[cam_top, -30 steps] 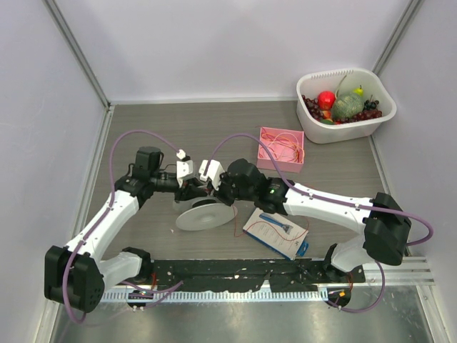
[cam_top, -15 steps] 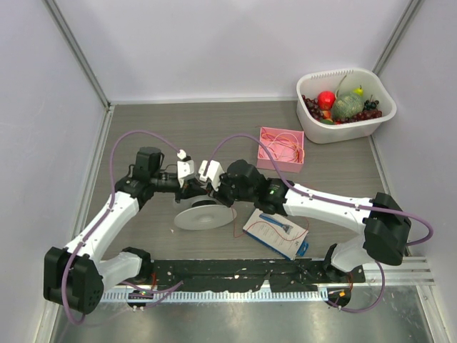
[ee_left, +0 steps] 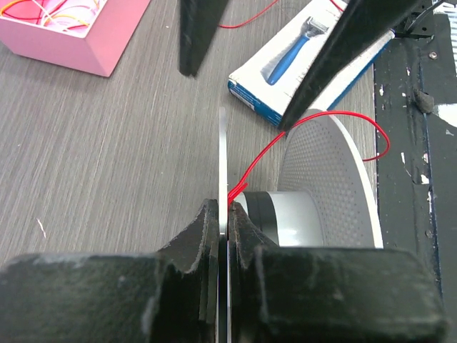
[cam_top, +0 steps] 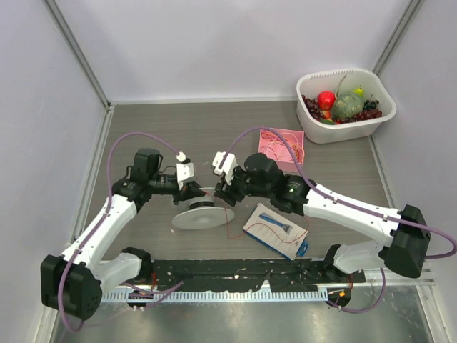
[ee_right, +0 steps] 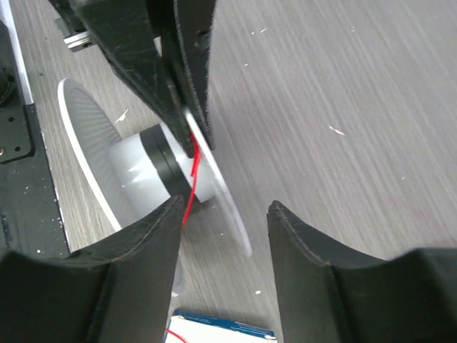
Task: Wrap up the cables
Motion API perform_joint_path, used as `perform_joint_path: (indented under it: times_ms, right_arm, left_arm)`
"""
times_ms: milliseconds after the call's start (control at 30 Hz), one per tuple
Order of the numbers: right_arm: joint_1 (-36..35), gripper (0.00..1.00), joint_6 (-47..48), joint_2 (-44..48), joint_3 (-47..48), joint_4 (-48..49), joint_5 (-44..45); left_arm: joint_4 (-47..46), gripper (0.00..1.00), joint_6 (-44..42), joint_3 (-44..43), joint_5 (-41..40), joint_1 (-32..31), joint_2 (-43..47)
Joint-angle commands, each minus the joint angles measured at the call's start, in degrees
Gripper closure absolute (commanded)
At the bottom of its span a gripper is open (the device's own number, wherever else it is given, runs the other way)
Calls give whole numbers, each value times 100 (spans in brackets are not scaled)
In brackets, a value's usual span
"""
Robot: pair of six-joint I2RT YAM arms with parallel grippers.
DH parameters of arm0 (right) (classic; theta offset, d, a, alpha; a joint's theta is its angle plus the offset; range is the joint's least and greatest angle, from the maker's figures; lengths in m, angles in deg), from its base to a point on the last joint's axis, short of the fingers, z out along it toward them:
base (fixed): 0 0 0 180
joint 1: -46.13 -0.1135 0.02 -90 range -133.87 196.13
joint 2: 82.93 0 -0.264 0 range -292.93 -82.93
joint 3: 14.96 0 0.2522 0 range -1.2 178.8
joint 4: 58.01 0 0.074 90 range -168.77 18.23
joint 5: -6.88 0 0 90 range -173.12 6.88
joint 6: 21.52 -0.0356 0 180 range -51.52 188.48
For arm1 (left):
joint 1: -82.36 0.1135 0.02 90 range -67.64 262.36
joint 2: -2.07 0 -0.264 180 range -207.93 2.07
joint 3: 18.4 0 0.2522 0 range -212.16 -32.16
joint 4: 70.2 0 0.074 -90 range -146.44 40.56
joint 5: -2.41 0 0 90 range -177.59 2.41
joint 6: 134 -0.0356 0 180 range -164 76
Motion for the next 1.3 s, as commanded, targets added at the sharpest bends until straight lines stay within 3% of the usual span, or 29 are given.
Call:
perform_joint_path:
  times_ms: [0, 167, 333, 533, 733, 933, 1067, 1133, 1167, 1233, 1267]
  right_arm:
    - [113, 41, 308, 102, 171, 293, -42]
    - [122, 30, 379, -170, 435, 249, -779]
    - [114, 31, 519, -434, 478, 310, -1027]
    - [105, 50, 818, -689, 435, 275, -1150]
    - [131, 63, 827, -794, 400, 460, -1185]
    - [158, 67, 827, -882, 417, 521, -1396]
    - [175, 84, 845, -900, 400, 539, -1396]
    - [201, 98, 854, -900, 382, 548, -1361]
    - [219, 99, 862, -883, 373, 539, -1361]
    - [245, 99, 854, -856, 338, 539, -1352]
    - [246, 99, 854, -847, 329, 539, -1344]
  left_arm:
    - [142, 100, -154, -292, 167, -21, 90]
    - [150, 100, -154, -380, 220, -30, 38]
    - [142, 100, -163, -398, 308, -21, 73]
    - [142, 100, -215, -380, 396, -21, 160]
    - [142, 100, -321, -310, 493, -21, 248]
    - [142, 100, -426, -292, 598, -21, 231]
    - [150, 100, -479, -284, 581, -30, 248]
    - [220, 100, -566, -284, 546, -21, 257]
    - [282, 100, -619, -292, 519, -30, 275]
    - [422, 96, -760, -292, 484, -21, 310]
    - [440, 86, -760, -284, 458, -21, 327]
